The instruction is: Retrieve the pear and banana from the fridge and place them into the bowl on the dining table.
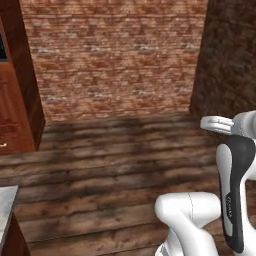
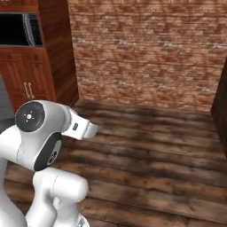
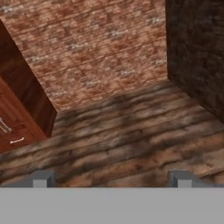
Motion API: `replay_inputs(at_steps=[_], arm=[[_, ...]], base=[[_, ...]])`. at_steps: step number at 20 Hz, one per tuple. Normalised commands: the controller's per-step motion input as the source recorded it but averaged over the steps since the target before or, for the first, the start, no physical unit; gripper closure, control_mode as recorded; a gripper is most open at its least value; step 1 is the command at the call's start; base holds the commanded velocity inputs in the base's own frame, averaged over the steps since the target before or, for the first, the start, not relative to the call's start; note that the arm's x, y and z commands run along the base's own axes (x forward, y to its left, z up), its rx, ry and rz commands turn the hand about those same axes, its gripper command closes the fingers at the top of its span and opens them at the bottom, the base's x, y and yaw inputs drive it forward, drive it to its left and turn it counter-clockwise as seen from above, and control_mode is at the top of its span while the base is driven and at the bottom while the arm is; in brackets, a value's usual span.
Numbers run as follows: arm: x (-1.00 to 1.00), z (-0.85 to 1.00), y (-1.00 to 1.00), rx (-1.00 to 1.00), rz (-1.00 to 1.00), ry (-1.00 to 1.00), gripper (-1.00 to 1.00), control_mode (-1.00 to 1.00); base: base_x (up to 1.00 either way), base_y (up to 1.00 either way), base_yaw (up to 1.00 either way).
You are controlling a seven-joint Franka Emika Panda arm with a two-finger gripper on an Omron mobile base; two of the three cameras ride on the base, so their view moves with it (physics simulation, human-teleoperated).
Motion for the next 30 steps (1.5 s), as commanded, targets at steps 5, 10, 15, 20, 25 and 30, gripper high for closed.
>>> replay_inputs(at_steps=[5,10,15,20,25,30], arm=[[0.0,0.0,0.0,0.0,0.0,0.0,-1.0,1.0],[0.0,0.0,0.0,0.0,0.0,0.0,-1.0,1.0],[0.0,0.0,0.0,0.0,0.0,0.0,-1.0,1.0],[0.0,0.0,0.0,0.0,0.0,0.0,-1.0,1.0],[0.0,0.0,0.0,0.0,0.0,0.0,-1.0,1.0],[0.0,0.0,0.0,0.0,0.0,0.0,-1.0,1.0]], base=[[1.0,-0.1,0.54],[1.0,-0.08,0.56],[1.0,-0.04,0.52],[1.0,0.0,0.48],[1.0,0.21,0.39],[1.0,0.21,0.46]])
